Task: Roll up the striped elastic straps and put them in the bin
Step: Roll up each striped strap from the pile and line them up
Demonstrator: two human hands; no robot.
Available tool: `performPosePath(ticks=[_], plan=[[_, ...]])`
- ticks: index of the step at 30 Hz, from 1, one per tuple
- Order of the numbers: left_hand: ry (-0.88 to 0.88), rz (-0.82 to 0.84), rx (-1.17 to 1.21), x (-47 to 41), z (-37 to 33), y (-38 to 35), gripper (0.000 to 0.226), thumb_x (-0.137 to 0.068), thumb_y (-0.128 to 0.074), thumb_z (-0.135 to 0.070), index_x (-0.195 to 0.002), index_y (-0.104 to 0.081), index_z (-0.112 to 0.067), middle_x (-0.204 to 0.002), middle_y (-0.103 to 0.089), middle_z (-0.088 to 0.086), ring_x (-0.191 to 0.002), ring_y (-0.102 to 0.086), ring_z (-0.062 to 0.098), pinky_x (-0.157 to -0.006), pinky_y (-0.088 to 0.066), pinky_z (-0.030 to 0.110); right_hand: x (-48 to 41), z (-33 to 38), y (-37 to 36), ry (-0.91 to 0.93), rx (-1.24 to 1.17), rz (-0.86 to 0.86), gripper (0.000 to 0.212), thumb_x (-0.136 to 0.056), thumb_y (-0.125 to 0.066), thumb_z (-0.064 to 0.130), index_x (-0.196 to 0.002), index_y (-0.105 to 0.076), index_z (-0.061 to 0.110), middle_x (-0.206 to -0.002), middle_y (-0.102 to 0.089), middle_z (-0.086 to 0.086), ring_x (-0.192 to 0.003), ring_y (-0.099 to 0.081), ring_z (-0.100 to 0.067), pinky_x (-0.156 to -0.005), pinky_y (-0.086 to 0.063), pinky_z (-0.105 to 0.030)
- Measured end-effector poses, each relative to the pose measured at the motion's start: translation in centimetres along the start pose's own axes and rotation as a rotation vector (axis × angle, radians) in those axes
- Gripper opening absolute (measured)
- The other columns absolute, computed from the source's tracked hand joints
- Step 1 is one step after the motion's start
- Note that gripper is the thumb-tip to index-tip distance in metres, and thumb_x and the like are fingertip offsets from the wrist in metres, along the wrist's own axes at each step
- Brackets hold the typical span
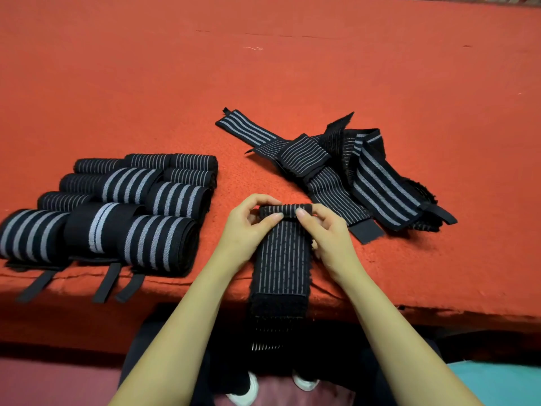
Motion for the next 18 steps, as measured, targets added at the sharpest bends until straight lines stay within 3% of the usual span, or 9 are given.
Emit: performPosePath(ticks=[3,6,10,12,15,18], plan=[[0.054,-0.005,0.038,-0.08,-0.02,-0.18,0.013,-0.091,-0.062,-0.008,-0.101,-0.066,-0.015,-0.099,-0.068,-0.004,-0.086,-0.061,0.002,-0.078,-0.046,0.014,-0.28,-0.81,0.22,0.013,0.027,-0.019,0.013,-0.092,-0.06,0.026,-0.094,-0.069,0.016,-0.078,-0.066,-0.012,-0.071,-0.061,-0.02,-0.066,-0.048,-0.033],[0.06,0.017,-0.02,-0.27,0.06,-0.29,0.012,-0.094,-0.058,-0.014,-0.097,-0.07,-0.011,-0.097,-0.07,-0.003,-0.09,-0.061,0.0,-0.084,-0.044,0.013,-0.36,-0.82,0.42,0.063,0.119,-0.032,0.012,-0.095,-0.057,0.013,-0.094,-0.068,0.019,-0.079,-0.069,0.0,-0.072,-0.062,-0.011,-0.068,-0.049,-0.025],[0.025,0.034,-0.096,-0.23,0.1,-0.31,0.012,-0.093,-0.06,-0.012,-0.095,-0.072,-0.014,-0.098,-0.073,-0.004,-0.095,-0.064,0.003,-0.088,-0.043,0.013,-0.35,-0.51,0.37,0.104,0.169,-0.038,0.018,-0.093,-0.057,0.006,-0.097,-0.069,0.019,-0.096,-0.072,0.002,-0.089,-0.066,-0.012,-0.083,-0.051,-0.025],[0.011,0.021,-0.074,-0.19,-0.05,-0.2,0.013,-0.091,-0.062,-0.011,-0.097,-0.073,-0.013,-0.1,-0.073,-0.003,-0.098,-0.064,0.005,-0.09,-0.043,0.014,-0.33,-0.38,0.36,0.105,0.153,-0.032,0.02,-0.092,-0.059,0.006,-0.099,-0.069,0.022,-0.097,-0.071,0.003,-0.088,-0.066,-0.007,-0.08,-0.05,-0.02],[-0.014,0.035,-0.057,-0.04,-0.21,-0.05,0.014,-0.089,-0.064,-0.008,-0.097,-0.072,-0.017,-0.1,-0.072,-0.004,-0.099,-0.064,0.005,-0.09,-0.043,0.015,-0.29,-0.35,0.41,0.083,0.113,-0.011,0.022,-0.091,-0.063,0.008,-0.105,-0.067,0.024,-0.087,-0.066,0.01,-0.065,-0.058,0.007,-0.061,-0.042,-0.007],[-0.019,0.045,-0.09,-0.06,0.01,0.19,0.019,-0.087,-0.066,-0.004,-0.098,-0.071,-0.019,-0.103,-0.071,-0.002,-0.101,-0.063,0.007,-0.092,-0.043,0.018,-0.26,-0.42,0.34,0.067,0.087,-0.009,0.021,-0.091,-0.063,0.01,-0.108,-0.066,0.021,-0.09,-0.064,0.009,-0.065,-0.056,0.007,-0.059,-0.041,-0.006]])
Point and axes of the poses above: each hand's wrist, its own x-axis away from the middle knuckle, its own y-axis out of the back of the hand, z = x × y, the point moved 3 cm from there along -x, towards the middle knuckle
